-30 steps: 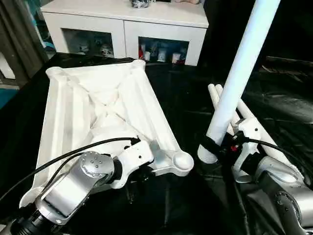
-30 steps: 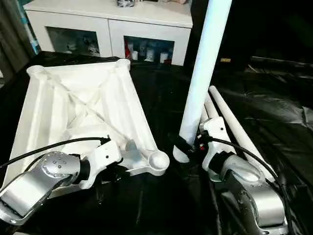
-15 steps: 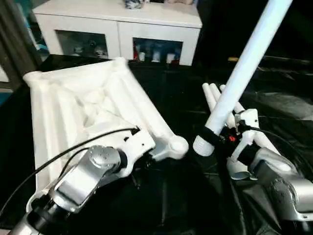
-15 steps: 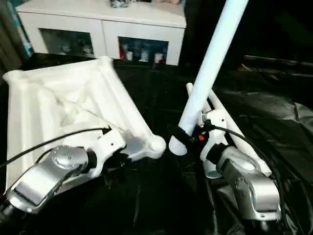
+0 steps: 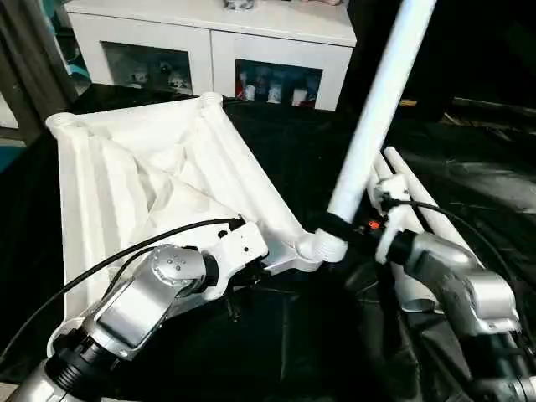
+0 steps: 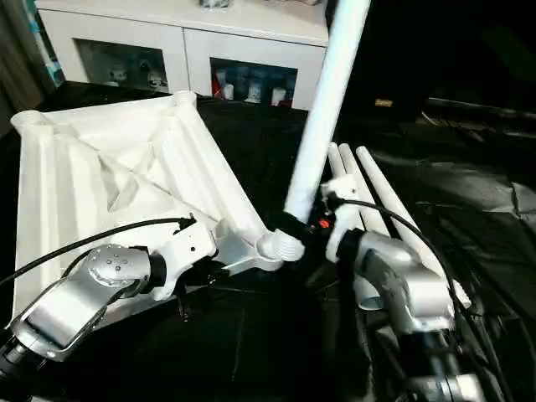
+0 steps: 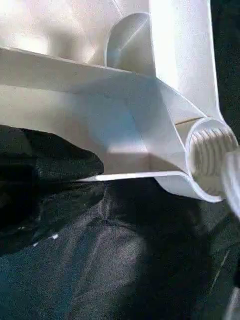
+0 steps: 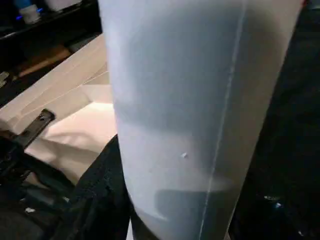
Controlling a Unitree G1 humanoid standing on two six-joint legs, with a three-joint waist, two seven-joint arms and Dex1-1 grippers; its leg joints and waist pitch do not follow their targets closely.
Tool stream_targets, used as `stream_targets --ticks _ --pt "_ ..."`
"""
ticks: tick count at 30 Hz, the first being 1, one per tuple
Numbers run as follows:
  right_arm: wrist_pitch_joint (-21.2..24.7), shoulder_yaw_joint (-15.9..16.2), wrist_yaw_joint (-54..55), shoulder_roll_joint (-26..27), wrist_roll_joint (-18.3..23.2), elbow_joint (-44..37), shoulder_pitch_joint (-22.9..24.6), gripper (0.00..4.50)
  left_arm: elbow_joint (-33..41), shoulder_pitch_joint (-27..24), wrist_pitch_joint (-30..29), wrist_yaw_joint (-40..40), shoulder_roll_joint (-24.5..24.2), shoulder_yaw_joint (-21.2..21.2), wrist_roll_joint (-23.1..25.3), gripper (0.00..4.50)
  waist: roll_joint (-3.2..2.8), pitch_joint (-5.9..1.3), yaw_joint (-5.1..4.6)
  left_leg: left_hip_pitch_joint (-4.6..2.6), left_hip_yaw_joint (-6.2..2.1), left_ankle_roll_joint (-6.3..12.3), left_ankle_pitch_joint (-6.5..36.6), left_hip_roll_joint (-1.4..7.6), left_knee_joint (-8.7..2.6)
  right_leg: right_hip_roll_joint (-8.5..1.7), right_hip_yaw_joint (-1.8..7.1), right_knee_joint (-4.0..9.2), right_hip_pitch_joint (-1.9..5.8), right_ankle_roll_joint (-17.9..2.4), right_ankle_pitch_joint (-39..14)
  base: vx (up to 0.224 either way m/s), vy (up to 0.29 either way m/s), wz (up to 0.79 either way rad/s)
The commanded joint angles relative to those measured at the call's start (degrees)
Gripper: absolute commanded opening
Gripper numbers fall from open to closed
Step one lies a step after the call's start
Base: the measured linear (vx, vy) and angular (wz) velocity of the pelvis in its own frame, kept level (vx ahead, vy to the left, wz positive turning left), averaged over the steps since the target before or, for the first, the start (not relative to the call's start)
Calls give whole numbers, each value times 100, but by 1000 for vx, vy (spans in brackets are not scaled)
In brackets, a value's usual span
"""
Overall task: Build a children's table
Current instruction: Insert table leg to table base
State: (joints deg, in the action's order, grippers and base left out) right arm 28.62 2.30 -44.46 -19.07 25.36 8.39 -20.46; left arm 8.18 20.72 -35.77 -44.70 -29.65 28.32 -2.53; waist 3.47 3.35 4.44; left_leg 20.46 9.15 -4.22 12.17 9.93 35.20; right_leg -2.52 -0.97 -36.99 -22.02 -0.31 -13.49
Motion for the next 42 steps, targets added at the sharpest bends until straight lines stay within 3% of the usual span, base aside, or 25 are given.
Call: stream_targets --ticks 1,6,13,17,26,32,38,41,42 --pt "-77 11 -115 -23 -20 150 -98 191 6 91 199 -138 45 154 21 0 32 -331 -3 -25 -30 279 166 284 -425 -484 238 403 253 -1314 -10 0 0 0" --pt "-7 95 -300 48 13 363 -217 191 -103 121 231 -201 79 179 32 0 55 -327 54 -51 -10 201 239 301 -435 -486 240 409 229 -1290 -145 0 0 0" --pt "-402 176 -320 187 -257 930 -463 191 -213 183 327 -408 96 183 -10 0 61 -335 51 -52 4 153 290 300 -440 -503 230 405 225 -1303 -182 0 0 0" --pt "-580 148 -315 244 -335 1205 -576 191 -232 199 307 -511 92 160 -53 0 57 -339 60 -38 3 179 183 304 -437 -504 228 380 241 -1337 60 0 0 0" --pt "-609 163 -528 291 -297 1358 -579 191 -388 312 313 -616 133 147 -42 0 56 -335 60 -50 -2 141 318 308 -447 -508 226 400 236 -1333 -119 0 0 0" --pt "-822 -59 -432 401 -215 1471 -353 191 -444 351 300 -636 141 107 -34 0 46 -333 65 -54 0 134 394 312 -451 -513 230 408 231 -1358 -101 0 0 0" --pt "-1258 -444 -279 624 -48 1763 -122 191 -526 389 321 -664 141 85 13 0 -26 -330 69 -62 -12 52 593 316 -471 -519 231 425 221 -1380 -187 0 0 0" --pt "-1508 -606 -282 730 17 1872 26 191 -558 408 336 -678 136 66 30 0 -27 -331 67 -64 -21 25 682 324 -486 -523 224 430 226 -1399 -208 0 0 0" --pt "-1621 -651 -271 762 9 1901 82 191 -572 420 345 -685 130 66 41 0 -73 -332 77 -72 -28 15 698 323 -489 -522 222 423 221 -1411 -179 0 0 0"
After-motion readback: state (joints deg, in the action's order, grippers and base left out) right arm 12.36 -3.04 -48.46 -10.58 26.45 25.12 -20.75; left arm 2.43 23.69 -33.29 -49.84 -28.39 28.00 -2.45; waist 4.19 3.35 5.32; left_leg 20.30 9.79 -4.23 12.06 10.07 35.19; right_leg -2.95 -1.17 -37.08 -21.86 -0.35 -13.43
